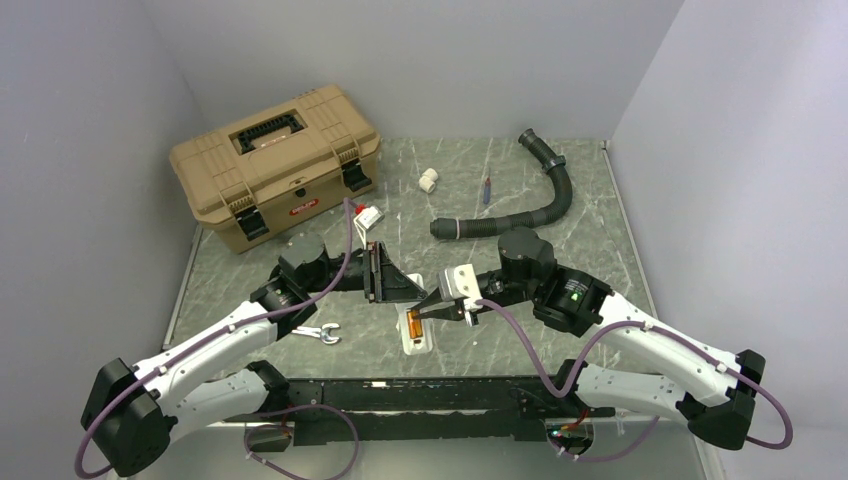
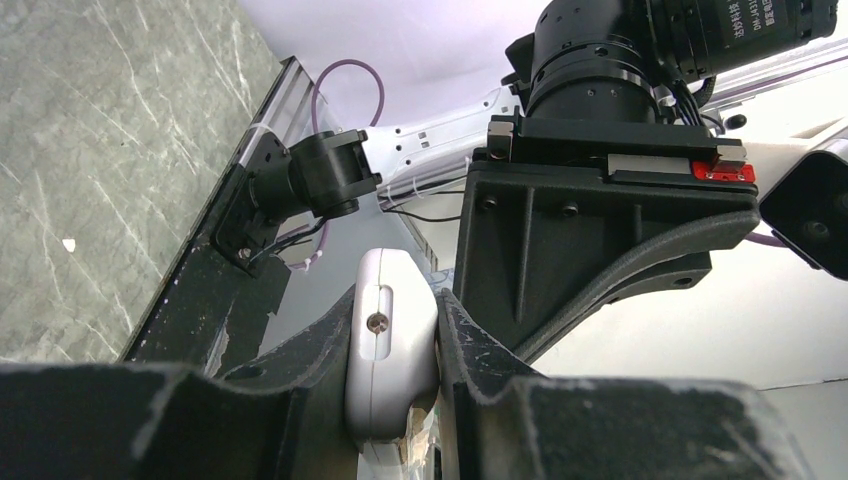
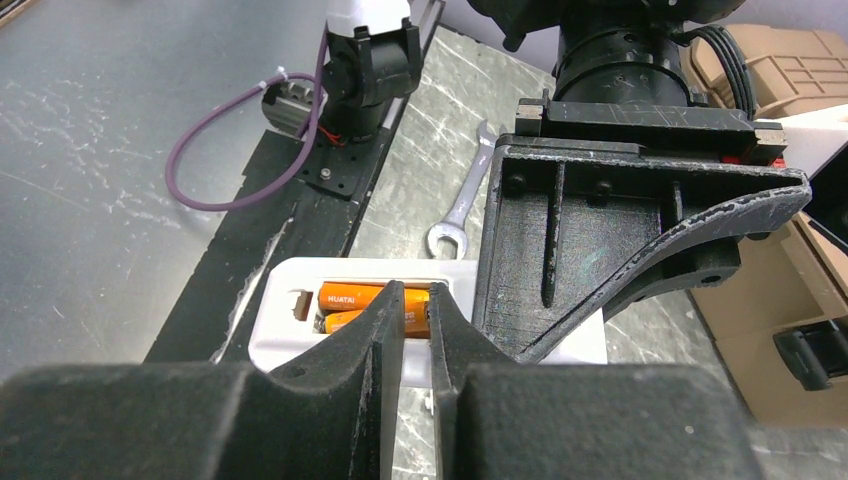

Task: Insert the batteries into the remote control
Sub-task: Load the battery into the remote control.

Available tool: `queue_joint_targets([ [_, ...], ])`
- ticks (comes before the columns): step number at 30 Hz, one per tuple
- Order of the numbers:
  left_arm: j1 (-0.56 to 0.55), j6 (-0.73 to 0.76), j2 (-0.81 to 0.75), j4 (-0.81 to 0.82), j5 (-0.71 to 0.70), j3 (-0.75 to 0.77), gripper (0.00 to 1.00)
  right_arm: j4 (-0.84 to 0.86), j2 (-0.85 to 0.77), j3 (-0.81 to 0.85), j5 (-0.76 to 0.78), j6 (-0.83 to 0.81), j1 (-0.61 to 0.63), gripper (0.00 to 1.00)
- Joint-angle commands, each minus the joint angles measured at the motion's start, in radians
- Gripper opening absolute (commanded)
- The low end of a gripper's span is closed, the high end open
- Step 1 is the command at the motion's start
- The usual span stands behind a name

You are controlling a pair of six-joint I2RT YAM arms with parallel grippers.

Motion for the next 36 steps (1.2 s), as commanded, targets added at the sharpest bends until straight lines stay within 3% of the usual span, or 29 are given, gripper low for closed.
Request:
queue_joint_targets([
  [1, -0.003, -0.006, -0.014, 0.087, -0.003, 0.049, 0.00, -0.030, 0.001, 0.027, -0.009, -0.019, -0.001, 0.16],
  [36, -0.003, -0.043, 0.015, 0.157, -0.062, 0.089, 0.00, -0.244, 0.018, 0.037, -0.019, -0.051, 0.000, 0.07],
])
